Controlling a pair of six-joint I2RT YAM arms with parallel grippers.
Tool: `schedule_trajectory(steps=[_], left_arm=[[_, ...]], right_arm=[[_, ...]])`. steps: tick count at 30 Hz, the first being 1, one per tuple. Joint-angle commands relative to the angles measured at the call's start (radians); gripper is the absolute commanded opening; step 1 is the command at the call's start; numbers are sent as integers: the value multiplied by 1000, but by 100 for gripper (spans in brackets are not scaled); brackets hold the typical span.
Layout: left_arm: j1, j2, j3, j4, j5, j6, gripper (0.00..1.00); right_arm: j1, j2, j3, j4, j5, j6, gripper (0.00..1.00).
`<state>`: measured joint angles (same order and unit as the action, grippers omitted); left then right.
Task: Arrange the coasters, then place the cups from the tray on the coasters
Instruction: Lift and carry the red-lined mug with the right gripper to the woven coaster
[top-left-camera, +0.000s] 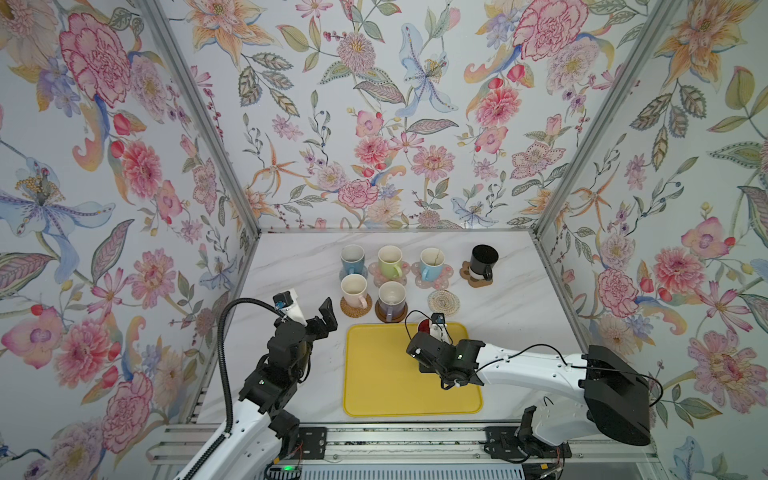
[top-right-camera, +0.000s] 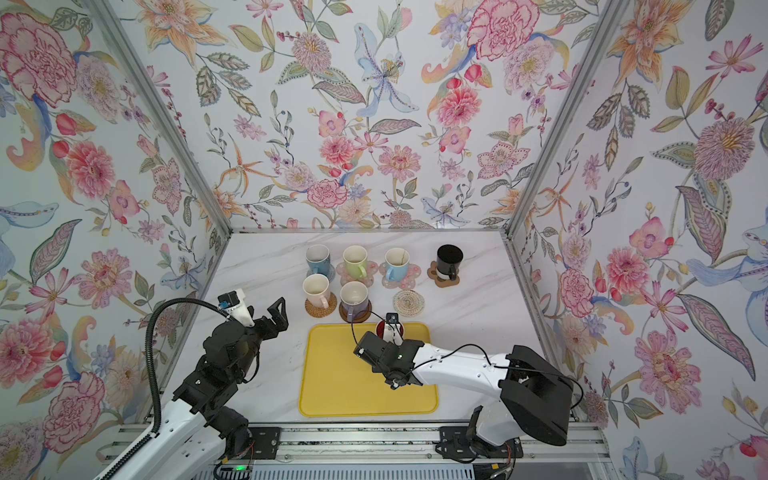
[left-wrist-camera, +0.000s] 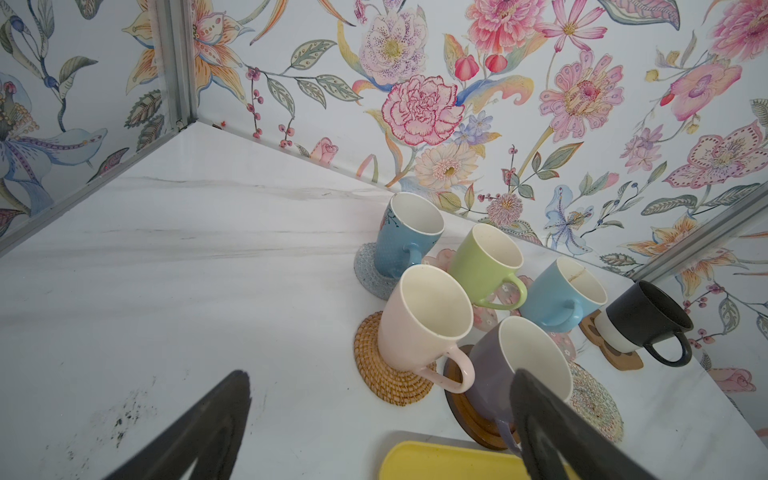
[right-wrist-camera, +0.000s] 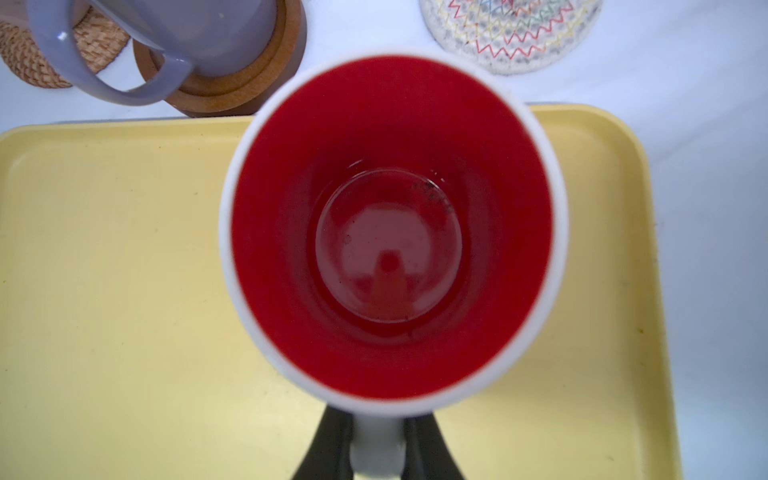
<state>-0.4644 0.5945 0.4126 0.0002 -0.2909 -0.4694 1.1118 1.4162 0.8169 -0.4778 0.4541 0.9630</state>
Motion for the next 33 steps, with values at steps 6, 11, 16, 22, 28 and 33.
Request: schedule_trajectory(steps=[6, 11, 16, 22, 28, 33], left_arm=[[13, -14, -2, -45, 11, -23, 99], [13, -25, -4, -64, 13, -32, 99], [16, -33, -5, -78, 13, -40, 99], [16, -33, -6, -87, 14, -49, 99], [18, -36, -2, -98, 13, -52, 99], [17, -48, -1, -107, 7, -56, 99]], right_arm=[[-110, -172, 66, -62, -18, -154, 1], [-225, -196, 95, -64, -75, -267, 1], [-344, -175, 125, -58, -136, -367, 1], [-445, -136, 134, 15, -175, -441, 1], [-520, -68, 147, 92, -222, -494, 0], [-550, -2, 160, 156, -246, -530, 0]])
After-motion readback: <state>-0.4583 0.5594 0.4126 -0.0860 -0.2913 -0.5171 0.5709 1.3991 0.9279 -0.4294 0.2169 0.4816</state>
